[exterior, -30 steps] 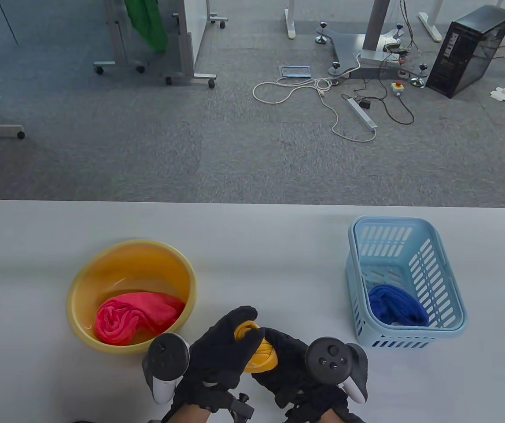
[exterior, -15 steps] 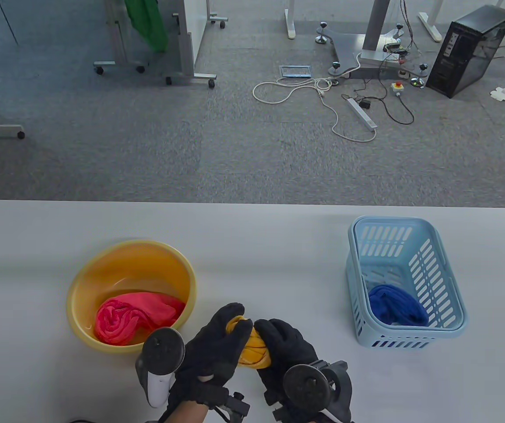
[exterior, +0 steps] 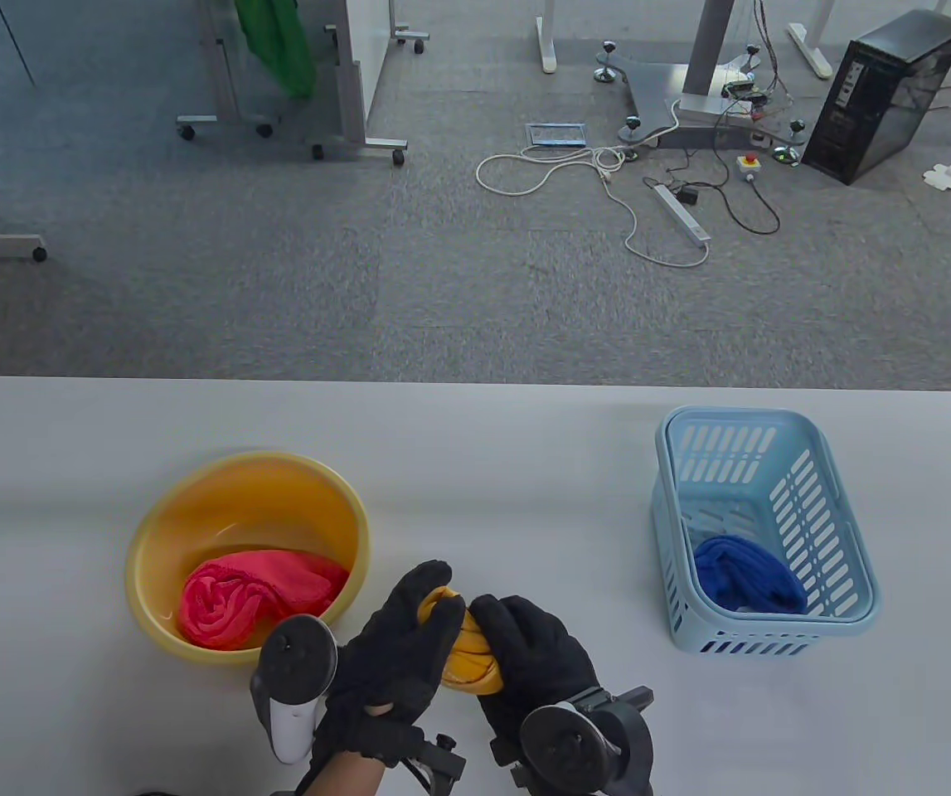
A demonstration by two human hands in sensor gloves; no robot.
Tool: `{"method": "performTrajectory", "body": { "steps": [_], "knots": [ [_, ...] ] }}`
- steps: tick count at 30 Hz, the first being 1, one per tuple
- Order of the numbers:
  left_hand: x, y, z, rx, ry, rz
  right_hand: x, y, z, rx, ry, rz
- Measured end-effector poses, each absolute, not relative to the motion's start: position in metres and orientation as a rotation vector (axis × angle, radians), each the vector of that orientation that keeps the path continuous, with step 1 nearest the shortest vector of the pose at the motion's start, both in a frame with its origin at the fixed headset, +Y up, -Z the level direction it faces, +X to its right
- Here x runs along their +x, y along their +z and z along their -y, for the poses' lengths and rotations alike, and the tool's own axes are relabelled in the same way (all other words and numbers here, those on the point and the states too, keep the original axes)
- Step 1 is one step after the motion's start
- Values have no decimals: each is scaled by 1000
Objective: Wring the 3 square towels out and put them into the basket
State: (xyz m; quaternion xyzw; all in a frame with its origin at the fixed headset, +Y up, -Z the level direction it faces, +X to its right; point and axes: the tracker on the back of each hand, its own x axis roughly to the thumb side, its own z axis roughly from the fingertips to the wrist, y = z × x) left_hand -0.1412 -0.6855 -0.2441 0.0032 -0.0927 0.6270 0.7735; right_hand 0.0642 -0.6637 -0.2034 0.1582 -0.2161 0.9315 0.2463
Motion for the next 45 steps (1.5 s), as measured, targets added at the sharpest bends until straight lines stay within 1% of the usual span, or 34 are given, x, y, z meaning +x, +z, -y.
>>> {"method": "performTrajectory", "body": {
  "steps": [4,6,10,14,19,22,25,29,31,33,36,40,45],
  "knots": [
    [-139,-245,684,18,1378,256,68,-203,656,433,2568,589],
    [-138,-246,683,-6,1390,310,72,-205,653,436,2580,581],
    [-137,-247,684,-25,1377,365,80,-214,645,440,2582,478],
    [-137,-247,681,-17,1330,428,89,-221,632,428,2644,477],
    [-138,-248,679,32,1255,442,106,-228,618,358,2688,492],
    [-138,-248,679,38,1212,452,125,-235,610,256,2675,463],
    [-138,-248,681,19,1246,459,145,-242,601,143,2631,458],
    [-139,-249,683,17,1169,464,179,-255,592,-40,2573,447],
    [-139,-250,683,-49,1079,496,198,-263,591,-115,2511,383],
    [-140,-251,685,-60,1060,487,216,-270,591,-226,2499,358],
    [-140,-253,687,-59,1063,469,236,-279,596,-347,2493,321],
    [-143,-254,690,-38,1062,449,263,-292,614,-560,2430,239],
    [-144,-254,690,-24,1063,451,278,-302,633,-693,2443,210]
  ]
}}
